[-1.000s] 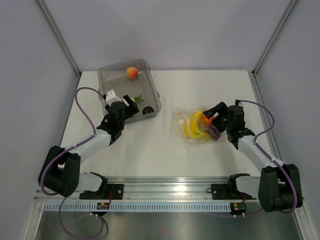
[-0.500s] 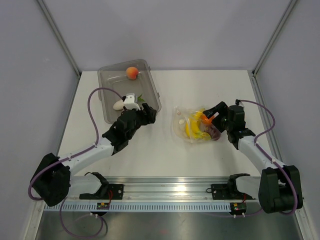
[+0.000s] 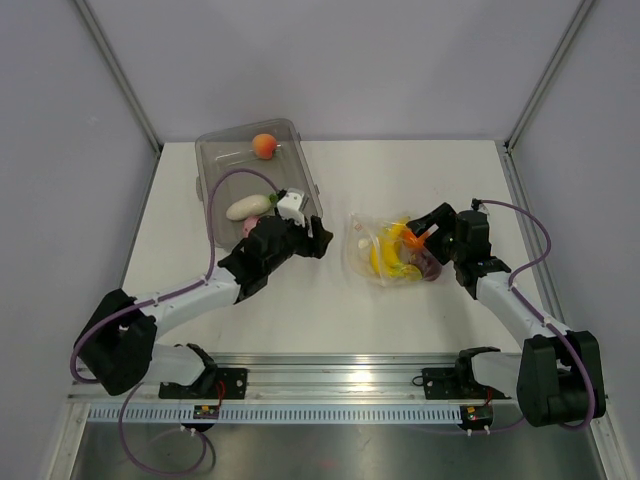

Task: Open the zip-top bag and remove the fake food
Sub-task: Pick up the fake fruit from the zipper food storage bag.

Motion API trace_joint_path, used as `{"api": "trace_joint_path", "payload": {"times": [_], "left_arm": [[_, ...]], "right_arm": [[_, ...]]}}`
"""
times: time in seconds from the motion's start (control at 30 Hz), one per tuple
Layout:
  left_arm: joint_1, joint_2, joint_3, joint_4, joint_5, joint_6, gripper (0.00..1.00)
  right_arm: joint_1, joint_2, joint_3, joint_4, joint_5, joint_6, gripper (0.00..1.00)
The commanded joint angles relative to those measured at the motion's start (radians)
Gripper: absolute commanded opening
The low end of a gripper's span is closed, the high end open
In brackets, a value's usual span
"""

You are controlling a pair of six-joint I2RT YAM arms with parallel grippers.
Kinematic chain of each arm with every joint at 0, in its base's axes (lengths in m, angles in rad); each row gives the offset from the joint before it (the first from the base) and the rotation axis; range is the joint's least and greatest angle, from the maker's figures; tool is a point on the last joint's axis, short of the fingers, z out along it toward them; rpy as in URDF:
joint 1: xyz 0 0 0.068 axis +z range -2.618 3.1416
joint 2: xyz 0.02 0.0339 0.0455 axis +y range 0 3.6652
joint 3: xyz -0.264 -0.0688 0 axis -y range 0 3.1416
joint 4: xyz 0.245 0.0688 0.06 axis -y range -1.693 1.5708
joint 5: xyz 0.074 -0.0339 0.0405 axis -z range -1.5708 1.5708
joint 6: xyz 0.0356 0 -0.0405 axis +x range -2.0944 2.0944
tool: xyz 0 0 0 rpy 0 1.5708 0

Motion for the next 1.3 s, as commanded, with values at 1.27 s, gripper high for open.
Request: {"api": "trace_joint_path", "payload": {"times": [1.27], "left_arm": [[-0.223,0.424,0.339,-0.017,0.174,0.391,0.64]], "right_arm": [[-0.005,-0.083,0.107,-0.291,0.193,0.074,0.94]]}}
